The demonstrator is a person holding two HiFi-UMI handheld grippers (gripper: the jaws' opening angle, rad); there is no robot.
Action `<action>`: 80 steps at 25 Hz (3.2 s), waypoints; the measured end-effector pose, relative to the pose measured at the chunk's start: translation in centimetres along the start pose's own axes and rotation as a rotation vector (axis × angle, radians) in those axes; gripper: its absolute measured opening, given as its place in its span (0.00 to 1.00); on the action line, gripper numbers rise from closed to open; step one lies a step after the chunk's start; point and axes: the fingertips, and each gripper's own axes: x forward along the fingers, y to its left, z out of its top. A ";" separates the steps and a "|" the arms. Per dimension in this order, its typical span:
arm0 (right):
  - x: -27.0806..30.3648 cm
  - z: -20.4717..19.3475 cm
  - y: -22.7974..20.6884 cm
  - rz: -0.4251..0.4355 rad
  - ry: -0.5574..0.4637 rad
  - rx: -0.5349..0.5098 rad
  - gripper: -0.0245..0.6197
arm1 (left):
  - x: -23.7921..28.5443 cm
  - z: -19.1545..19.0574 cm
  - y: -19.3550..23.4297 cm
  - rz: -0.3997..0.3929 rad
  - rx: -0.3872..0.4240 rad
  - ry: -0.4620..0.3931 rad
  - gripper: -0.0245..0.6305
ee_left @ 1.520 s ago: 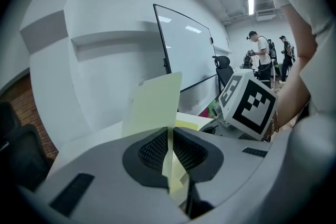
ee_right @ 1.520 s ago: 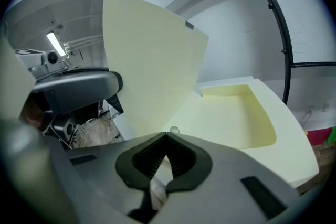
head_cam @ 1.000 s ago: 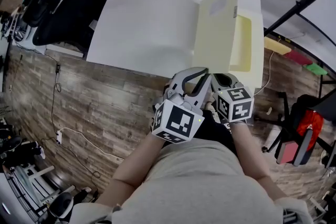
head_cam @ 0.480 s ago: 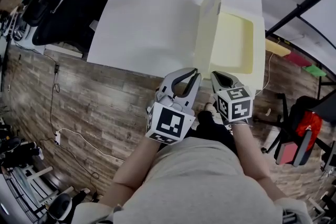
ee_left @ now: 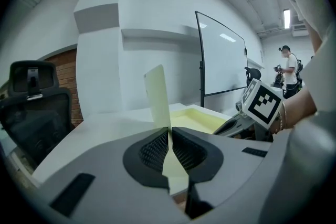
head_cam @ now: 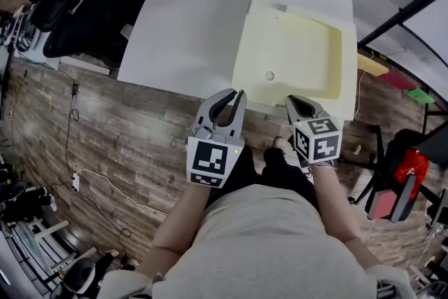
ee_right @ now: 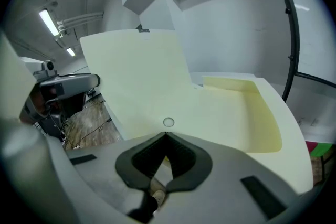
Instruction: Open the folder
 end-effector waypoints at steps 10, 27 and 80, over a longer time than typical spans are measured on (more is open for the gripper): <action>0.0 -0.1 0.1 -0.039 0.010 -0.042 0.07 | -0.1 -3.9 3.3 0.066 -0.118 0.066 0.10; 0.2 0.0 0.7 -0.125 0.040 -0.206 0.07 | 0.7 -10.1 8.1 0.117 -0.332 0.148 0.11; -0.2 0.2 -0.3 -0.155 -0.026 -0.140 0.07 | 0.6 -15.6 8.6 0.100 -0.618 0.189 0.17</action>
